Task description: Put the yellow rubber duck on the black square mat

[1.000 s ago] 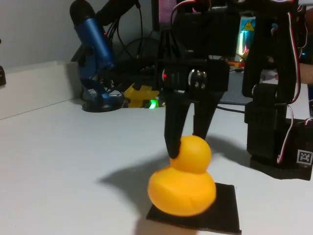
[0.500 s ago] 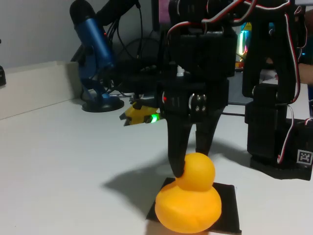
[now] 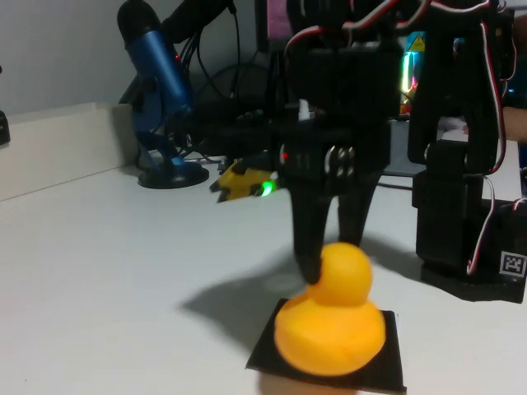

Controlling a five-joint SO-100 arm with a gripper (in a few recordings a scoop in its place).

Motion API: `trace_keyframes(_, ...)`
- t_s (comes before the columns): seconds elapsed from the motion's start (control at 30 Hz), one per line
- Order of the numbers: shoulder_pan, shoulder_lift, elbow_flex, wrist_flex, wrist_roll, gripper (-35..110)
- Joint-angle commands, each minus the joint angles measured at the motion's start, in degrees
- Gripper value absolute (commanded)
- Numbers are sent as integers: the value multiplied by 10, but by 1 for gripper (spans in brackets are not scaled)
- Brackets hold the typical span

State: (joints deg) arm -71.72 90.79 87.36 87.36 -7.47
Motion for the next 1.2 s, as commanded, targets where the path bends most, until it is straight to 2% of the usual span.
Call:
trace_keyframes(0.0, -9, 48, -24, 23, -11, 11)
trace_keyframes(0.47, -5, 59, -14, 42, -11, 11)
trace_keyframes(0.73, 83, 58, -14, 43, -11, 11)
trace_keyframes(1.17, 79, 65, 56, 42, -11, 11)
